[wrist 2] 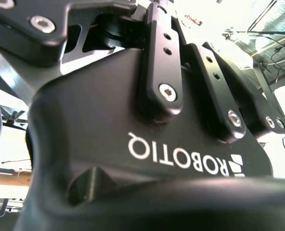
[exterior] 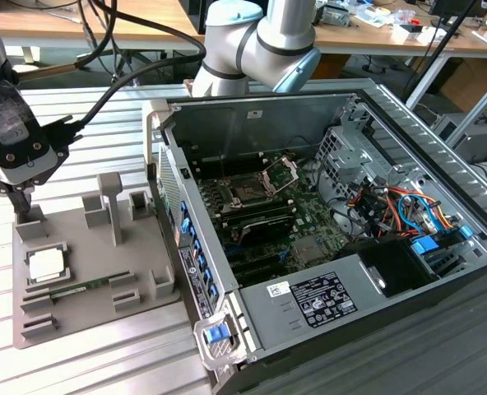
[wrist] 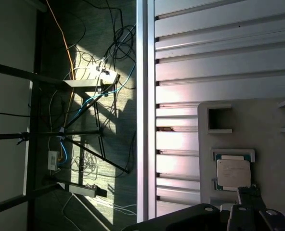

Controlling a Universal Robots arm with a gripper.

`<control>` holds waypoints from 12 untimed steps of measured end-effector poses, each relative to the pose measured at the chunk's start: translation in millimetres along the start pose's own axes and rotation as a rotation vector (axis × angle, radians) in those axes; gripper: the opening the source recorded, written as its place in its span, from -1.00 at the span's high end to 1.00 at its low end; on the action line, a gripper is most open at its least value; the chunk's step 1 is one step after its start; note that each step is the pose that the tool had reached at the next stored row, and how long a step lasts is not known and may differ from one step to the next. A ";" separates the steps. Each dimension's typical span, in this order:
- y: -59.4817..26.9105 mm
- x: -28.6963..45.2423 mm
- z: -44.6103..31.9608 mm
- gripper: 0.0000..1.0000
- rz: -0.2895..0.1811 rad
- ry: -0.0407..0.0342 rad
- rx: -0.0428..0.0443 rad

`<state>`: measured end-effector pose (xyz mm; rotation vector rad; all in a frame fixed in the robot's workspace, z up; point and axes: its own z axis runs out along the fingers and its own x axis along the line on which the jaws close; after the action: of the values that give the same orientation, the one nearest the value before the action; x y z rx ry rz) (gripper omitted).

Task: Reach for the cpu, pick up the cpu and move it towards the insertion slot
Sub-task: 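Reach for the cpu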

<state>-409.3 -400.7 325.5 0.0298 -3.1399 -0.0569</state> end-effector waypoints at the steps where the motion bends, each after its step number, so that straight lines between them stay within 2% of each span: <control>1: 0.0 0.4 0.2 0.79 0.000 -0.0002 -0.0001; 12: 0.0 5.5 1.3 0.79 0.000 -0.0002 -0.0001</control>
<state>-414.7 -400.7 324.2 0.0300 -3.1401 -0.0571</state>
